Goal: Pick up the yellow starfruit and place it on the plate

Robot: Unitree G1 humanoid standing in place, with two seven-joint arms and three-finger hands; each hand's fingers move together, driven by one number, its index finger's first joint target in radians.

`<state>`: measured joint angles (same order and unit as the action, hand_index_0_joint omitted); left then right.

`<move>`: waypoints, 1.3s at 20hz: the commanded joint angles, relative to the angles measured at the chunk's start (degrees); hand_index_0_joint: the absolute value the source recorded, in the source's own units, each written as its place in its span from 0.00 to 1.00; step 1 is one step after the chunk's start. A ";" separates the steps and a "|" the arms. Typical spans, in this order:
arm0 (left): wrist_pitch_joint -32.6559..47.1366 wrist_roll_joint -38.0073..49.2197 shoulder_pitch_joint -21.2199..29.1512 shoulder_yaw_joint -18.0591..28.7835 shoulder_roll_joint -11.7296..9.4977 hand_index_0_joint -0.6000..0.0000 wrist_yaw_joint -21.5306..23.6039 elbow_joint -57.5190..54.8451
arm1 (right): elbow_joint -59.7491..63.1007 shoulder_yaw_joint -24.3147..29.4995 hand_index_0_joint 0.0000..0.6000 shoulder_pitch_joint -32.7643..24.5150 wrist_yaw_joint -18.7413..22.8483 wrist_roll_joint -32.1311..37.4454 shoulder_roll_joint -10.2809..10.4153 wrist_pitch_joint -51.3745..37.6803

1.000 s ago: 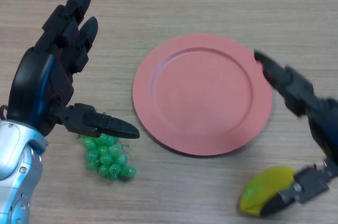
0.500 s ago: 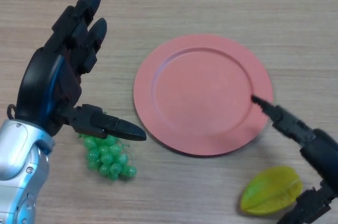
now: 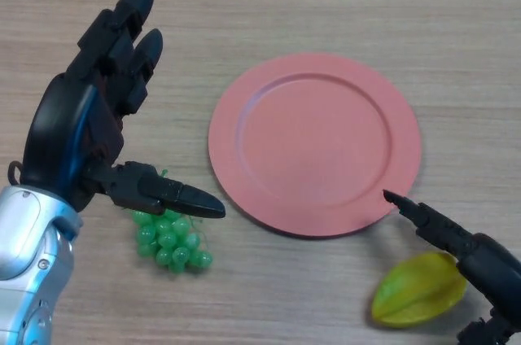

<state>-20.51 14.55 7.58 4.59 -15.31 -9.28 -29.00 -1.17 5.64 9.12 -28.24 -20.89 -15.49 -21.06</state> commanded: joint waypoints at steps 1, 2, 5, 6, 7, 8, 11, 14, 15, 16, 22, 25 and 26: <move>4.44 -0.74 2.10 2.31 -0.98 1.00 1.07 -2.97 | -1.58 3.95 0.91 -1.08 1.73 6.37 -2.16 -4.27; 4.24 -0.90 2.07 2.34 -0.95 1.00 1.00 -3.05 | -0.88 4.34 1.00 -1.28 1.96 7.09 -2.21 -4.11; 4.12 -1.48 2.20 2.12 -0.94 1.00 0.85 -2.66 | 0.42 4.26 1.00 -2.15 2.94 8.08 -2.37 -4.91; 4.08 -1.50 2.23 2.10 -0.90 1.00 0.88 -2.57 | 0.61 4.20 1.00 -2.19 2.61 8.79 -2.41 -5.11; 3.23 -1.36 2.36 2.23 -1.07 1.00 0.50 -2.47 | 1.27 4.20 1.00 -2.23 2.60 8.55 -2.51 -6.09; 3.25 -1.49 2.46 2.24 -1.10 1.00 0.46 -2.33 | 1.58 4.15 1.00 -2.31 2.61 8.49 -2.52 -6.37; 3.42 -1.10 2.09 2.90 -1.24 1.00 0.29 -2.64 | -1.55 4.54 1.00 -2.63 1.13 9.26 -2.77 -4.01; 3.87 -0.57 1.56 3.18 -1.18 1.00 0.53 -2.81 | -4.15 6.22 1.00 -4.31 0.74 11.02 -3.30 -3.08; 4.04 0.08 1.39 3.75 -1.35 1.00 0.39 -2.77 | -5.95 6.74 1.00 -5.65 0.73 12.09 -3.58 -2.02; 4.25 0.13 1.32 3.91 -1.45 1.00 0.37 -2.66 | -6.74 6.85 1.00 -6.07 0.74 12.46 -3.63 -1.41; 5.22 0.66 2.29 4.91 -2.25 1.00 1.65 -3.14 | -7.62 1.53 1.00 -17.13 4.40 13.64 -3.56 0.02; 5.21 0.89 2.76 5.40 -2.71 1.00 1.28 -2.91 | -3.49 -2.48 1.00 -22.46 4.91 13.86 -2.23 1.61; 5.07 0.93 2.90 5.47 -2.79 1.00 1.26 -2.88 | -3.55 -2.96 1.00 -22.49 4.27 14.29 -2.03 3.27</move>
<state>-22.18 14.64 8.07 6.39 -15.93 -8.92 -28.83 0.95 -0.33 -12.48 -26.52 -9.86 -16.35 -15.22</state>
